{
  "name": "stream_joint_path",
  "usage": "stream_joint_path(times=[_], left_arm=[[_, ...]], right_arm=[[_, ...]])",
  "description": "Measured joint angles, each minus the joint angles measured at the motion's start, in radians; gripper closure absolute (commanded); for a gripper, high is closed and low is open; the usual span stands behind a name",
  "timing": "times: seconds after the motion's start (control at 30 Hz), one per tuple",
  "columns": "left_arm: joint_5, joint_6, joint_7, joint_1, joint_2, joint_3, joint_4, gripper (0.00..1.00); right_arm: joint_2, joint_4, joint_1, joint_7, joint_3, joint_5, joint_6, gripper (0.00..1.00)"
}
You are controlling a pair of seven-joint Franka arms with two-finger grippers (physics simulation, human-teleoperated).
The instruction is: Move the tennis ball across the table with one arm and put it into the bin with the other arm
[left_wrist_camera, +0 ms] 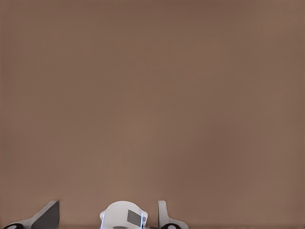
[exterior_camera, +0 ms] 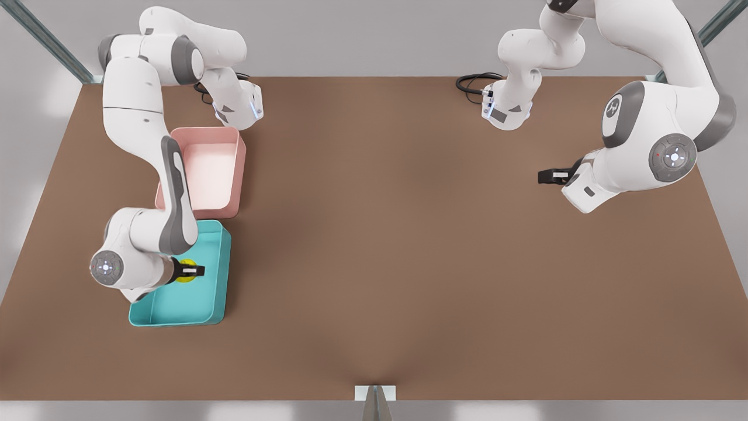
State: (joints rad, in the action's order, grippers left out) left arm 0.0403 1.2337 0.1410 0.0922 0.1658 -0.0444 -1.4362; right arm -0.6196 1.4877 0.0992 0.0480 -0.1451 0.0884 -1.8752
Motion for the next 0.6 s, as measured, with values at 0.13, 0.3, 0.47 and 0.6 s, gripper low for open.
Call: stream_joint_path(times=[0.13, 0.3, 0.47, 0.6], left_arm=[[0.0, 0.0, 0.0, -0.001, 0.003, -0.001, 0.0, 0.0], [0.0, 0.0, 0.001, 0.0, 0.004, -0.001, 0.0, 0.0], [-0.001, -0.001, 0.001, -0.001, 0.004, 0.0, 0.0, 0.0], [-0.001, 0.0, 0.001, -0.003, 0.005, 0.0, 0.0, 0.0]], right_arm=[[-0.001, 0.004, -0.005, 0.03, 0.001, -0.016, 0.026, 0.0], [0.012, -0.181, -0.02, 0.038, -0.001, 0.047, 0.166, 0.0], [0.265, -0.248, -0.07, 0.032, 0.103, -0.085, 0.394, 0.0], [0.381, -0.122, -0.113, 0.015, 0.164, -0.128, 0.469, 0.0]])
